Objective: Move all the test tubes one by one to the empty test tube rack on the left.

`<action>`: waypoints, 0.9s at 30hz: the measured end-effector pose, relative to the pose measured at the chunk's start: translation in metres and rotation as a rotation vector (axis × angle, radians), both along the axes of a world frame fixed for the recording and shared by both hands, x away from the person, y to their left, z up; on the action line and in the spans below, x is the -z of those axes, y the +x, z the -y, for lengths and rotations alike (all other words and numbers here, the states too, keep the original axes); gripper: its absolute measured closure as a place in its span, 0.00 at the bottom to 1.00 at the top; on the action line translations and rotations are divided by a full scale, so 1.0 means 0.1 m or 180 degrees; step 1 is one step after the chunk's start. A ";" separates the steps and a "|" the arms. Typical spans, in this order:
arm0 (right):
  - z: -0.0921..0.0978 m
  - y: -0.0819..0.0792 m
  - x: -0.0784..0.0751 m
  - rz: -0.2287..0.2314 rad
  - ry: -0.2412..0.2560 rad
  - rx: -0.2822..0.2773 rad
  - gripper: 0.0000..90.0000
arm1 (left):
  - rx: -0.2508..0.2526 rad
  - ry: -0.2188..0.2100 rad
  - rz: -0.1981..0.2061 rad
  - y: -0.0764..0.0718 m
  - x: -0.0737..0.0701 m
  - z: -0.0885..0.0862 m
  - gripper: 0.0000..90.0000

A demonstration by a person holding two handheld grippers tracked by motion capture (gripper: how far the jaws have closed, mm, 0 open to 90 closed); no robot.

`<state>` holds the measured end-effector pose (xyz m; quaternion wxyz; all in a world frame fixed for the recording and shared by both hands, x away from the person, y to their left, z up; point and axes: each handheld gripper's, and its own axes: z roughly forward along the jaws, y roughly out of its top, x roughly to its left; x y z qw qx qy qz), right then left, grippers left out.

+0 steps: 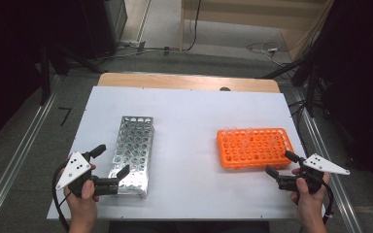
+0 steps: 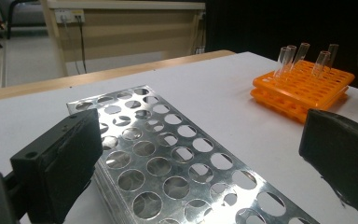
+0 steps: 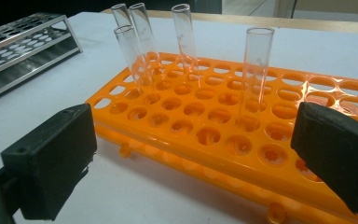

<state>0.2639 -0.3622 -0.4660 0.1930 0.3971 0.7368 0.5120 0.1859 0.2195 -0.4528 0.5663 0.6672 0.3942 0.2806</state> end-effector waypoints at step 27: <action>0.02 0.51 -0.03 -0.0446 0.0011 0.0365 0.51 | 0.0007 -0.0022 -0.0026 0.02 -0.01 0.02 0.00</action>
